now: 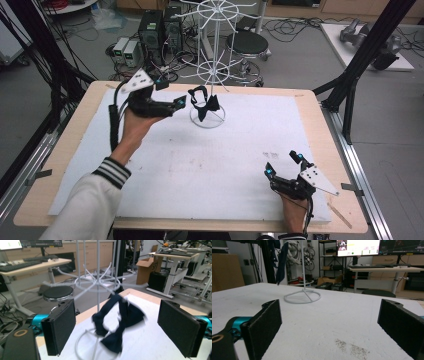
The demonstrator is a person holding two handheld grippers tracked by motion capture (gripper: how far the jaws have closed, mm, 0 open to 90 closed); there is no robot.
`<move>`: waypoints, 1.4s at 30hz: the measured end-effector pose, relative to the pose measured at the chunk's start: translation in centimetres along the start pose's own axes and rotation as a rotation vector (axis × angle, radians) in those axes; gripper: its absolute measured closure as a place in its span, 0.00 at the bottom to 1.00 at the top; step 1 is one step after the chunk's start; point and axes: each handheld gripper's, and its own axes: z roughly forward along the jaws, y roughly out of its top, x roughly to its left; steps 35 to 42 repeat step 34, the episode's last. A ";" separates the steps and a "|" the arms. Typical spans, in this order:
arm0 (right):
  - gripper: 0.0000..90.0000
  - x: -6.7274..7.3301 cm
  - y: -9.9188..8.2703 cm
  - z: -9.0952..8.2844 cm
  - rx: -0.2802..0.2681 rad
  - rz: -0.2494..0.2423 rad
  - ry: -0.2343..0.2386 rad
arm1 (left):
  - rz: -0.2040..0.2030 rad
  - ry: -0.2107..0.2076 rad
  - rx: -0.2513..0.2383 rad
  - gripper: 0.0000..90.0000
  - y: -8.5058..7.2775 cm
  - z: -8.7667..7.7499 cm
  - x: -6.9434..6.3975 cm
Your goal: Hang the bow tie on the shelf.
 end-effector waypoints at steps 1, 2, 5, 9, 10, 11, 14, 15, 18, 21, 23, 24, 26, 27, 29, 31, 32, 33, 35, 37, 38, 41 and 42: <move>0.05 0.0 0.0 0.0 0.000 -0.002 -0.001 | 0.005 0.003 0.000 0.17 -0.7 -1.1 -0.1; 0.05 0.1 0.0 0.0 0.004 0.004 0.001 | 0.006 0.007 -0.015 0.17 -1.6 -2.3 -0.1; 0.05 0.1 0.0 0.0 -0.001 -0.008 0.001 | 0.016 0.032 -0.045 0.17 -4.7 -5.9 -0.4; 0.05 0.2 0.0 -0.1 -0.004 -0.010 0.003 | 0.053 0.082 -0.068 0.17 -8.9 -9.9 -0.6; 0.05 0.2 0.0 -0.1 -0.009 -0.017 0.001 | 0.051 0.096 -0.075 0.17 -9.8 -10.8 -0.4; 0.05 0.2 -0.1 -0.1 -0.008 -0.014 0.001 | 0.038 0.115 -0.087 0.17 -10.7 -11.5 -0.3; 0.05 0.2 -0.1 -0.1 -0.009 -0.015 0.000 | 0.018 0.154 -0.113 0.17 -13.0 -13.4 0.1; 0.05 0.2 -0.1 -0.1 -0.011 -0.016 0.000 | 0.017 0.166 -0.125 0.17 -13.7 -13.9 0.2; 0.05 0.2 -0.1 -0.1 -0.011 -0.015 0.000 | 0.020 0.200 -0.133 0.17 -15.5 -14.6 0.4; 0.05 0.2 -0.1 -0.1 -0.012 -0.016 -0.001 | -0.005 0.219 -0.147 0.17 -16.8 -14.8 0.5; 0.05 0.2 -0.1 -0.1 -0.011 -0.014 -0.001 | -0.008 0.210 -0.136 0.17 -17.1 -14.6 0.5; 0.05 0.2 -0.1 -0.2 -0.010 -0.012 -0.001 | -0.009 0.202 -0.137 0.17 -17.3 -14.4 0.5; 0.05 0.2 -0.1 -0.2 -0.014 -0.021 -0.001 | 0.003 0.212 -0.142 0.17 -17.4 -14.4 0.5; 0.05 0.2 -0.1 -0.2 -0.018 -0.024 -0.001 | 0.000 0.220 -0.147 0.17 -17.5 -14.4 0.4; 0.05 0.3 -0.1 -0.2 -0.014 -0.019 -0.001 | -0.002 0.253 -0.158 0.17 -17.5 -14.6 0.3; 0.05 0.3 -0.1 -0.2 -0.016 -0.020 -0.001 | -0.004 0.265 -0.159 0.17 -17.5 -14.6 0.3; 0.05 0.3 -0.1 -0.2 -0.017 -0.020 -0.001 | -0.009 0.270 -0.157 0.17 -17.5 -14.6 0.3; 0.05 0.3 -0.1 -0.2 -0.016 -0.019 -0.001 | -0.013 0.271 -0.155 0.17 -17.5 -14.6 0.3; 0.05 0.3 -0.1 -0.2 -0.017 -0.023 0.000 | -0.015 0.273 -0.155 0.17 -17.5 -14.5 0.3; 0.05 0.3 -0.1 -0.2 -0.017 -0.023 0.000 | -0.015 0.273 -0.155 0.17 -17.5 -14.5 0.3; 0.05 0.3 -0.1 -0.2 -0.017 -0.023 0.000 | -0.015 0.273 -0.155 0.17 -17.5 -14.5 0.3; 0.05 0.3 -0.1 -0.2 -0.017 -0.023 0.000 | -0.015 0.273 -0.155 0.17 -17.5 -14.5 0.3; 0.05 0.3 -0.1 -0.2 -0.017 -0.023 0.000 | -0.015 0.273 -0.155 0.17 -17.5 -14.5 0.3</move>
